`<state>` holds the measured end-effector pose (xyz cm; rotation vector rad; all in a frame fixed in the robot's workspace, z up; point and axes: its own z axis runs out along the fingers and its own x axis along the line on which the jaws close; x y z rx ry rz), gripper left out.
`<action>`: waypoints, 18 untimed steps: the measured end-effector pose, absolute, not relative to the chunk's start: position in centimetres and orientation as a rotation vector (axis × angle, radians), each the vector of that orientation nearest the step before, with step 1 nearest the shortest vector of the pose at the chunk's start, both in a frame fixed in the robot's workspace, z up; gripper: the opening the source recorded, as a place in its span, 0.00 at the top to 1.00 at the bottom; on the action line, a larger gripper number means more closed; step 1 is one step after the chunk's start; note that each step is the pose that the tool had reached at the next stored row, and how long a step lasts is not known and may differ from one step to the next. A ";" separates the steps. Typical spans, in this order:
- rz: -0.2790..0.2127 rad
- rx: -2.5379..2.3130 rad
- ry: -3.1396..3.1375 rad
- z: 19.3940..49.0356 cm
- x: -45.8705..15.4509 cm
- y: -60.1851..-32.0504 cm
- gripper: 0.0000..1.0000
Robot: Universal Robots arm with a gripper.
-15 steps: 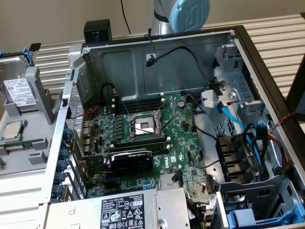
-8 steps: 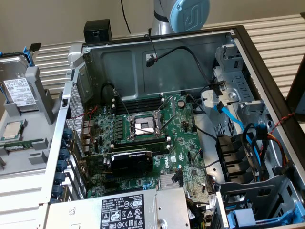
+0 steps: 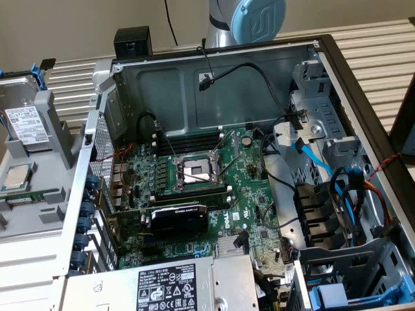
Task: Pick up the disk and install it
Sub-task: 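Pick up the disk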
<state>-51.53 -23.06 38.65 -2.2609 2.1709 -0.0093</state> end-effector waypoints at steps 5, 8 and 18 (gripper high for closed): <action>-0.007 -2.260 2.170 38.4 -51.5 -23.0 0.89; -0.007 -2.259 2.169 38.4 -51.5 -22.9 0.89; -0.004 -2.260 2.170 38.4 -51.5 -22.8 0.89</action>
